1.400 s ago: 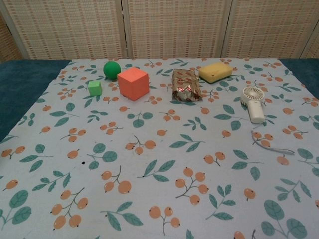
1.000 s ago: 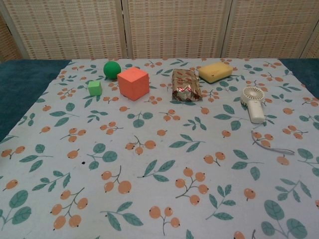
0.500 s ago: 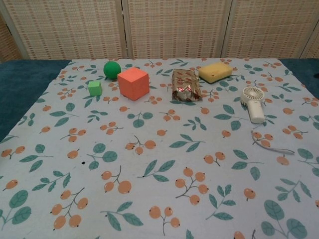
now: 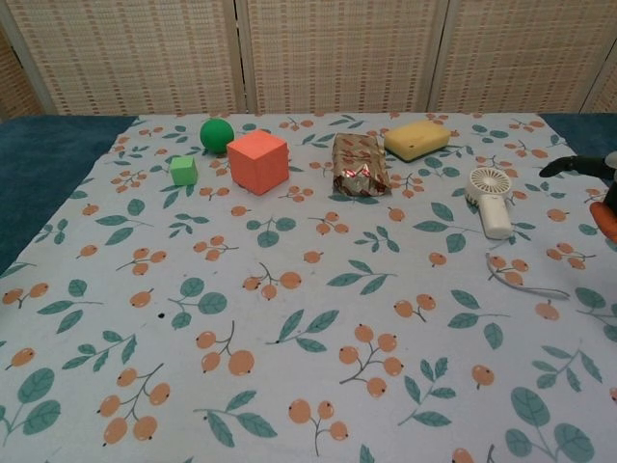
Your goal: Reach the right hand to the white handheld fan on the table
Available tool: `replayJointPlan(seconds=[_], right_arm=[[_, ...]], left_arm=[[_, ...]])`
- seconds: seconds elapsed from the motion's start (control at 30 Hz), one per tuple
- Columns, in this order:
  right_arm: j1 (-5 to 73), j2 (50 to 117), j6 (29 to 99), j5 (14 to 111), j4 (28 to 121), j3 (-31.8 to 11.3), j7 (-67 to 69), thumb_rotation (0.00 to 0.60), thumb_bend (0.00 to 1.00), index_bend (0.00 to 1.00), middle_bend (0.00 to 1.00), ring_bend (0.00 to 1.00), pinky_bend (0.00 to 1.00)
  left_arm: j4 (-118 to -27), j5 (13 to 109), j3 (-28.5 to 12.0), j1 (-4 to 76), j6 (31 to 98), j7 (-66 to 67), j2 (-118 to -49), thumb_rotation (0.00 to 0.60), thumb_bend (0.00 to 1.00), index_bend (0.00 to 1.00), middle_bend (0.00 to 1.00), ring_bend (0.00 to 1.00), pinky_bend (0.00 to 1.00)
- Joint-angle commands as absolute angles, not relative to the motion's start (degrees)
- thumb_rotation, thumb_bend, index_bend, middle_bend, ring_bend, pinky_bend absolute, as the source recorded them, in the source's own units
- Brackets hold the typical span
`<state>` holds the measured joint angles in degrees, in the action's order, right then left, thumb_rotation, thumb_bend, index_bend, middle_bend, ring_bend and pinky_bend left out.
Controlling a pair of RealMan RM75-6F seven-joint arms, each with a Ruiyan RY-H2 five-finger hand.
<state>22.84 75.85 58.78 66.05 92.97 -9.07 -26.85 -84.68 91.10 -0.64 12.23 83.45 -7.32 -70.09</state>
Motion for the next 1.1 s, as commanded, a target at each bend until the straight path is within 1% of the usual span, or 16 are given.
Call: replayJointPlan(seconds=[0.03,0.23,0.43,0.7,0.93,1.1], right_arm=[[26.2,78.2,55.9,59.1,92.8,-10.2,-32.0,0.600,0.69,0.10,0.87,0.73,0.85],[29.0,81.4,54.9,53.1,90.1,-9.8,-34.7,0.600,0.68,0.10,0.87,0.73,0.85],[30.2,83.1,55.6,50.8,87.6,-9.3,-35.2,0.600,0.69,0.09,0.87,0.73,0.85],[31.1,84.1,57.3,50.1,85.3,-9.1,-34.6,0.600,0.69,0.09,0.87,0.73,0.85],[31.7,84.7,55.9,48.2,83.6,-8.6,-33.5,0.600,0.69,0.09,0.87,0.73,0.85],[32.2,85.9,56.1,49.0,81.9,-8.0,-32.9,0.600,0.69,0.09,0.87,0.73,0.85]], left_arm=[[-84.7,91.0,-0.7,12.3,83.2,-7.5,-70.1,0.600,0.61,0.19,0.38,0.31,0.37],[-84.7,91.2,-0.6,12.2,83.4,-8.1,-70.0,0.600,0.61,0.19,0.39,0.31,0.37],[-84.6,91.3,-0.5,12.1,83.3,-8.5,-69.8,0.600,0.61,0.19,0.40,0.32,0.37],[-84.6,91.2,-0.5,12.2,83.0,-8.6,-69.9,0.600,0.61,0.19,0.40,0.32,0.37],[-84.7,91.2,-0.5,12.2,82.8,-8.5,-69.8,0.600,0.61,0.19,0.40,0.32,0.37],[-84.8,91.2,-0.4,12.2,82.6,-8.4,-69.7,0.600,0.61,0.19,0.40,0.32,0.37]])
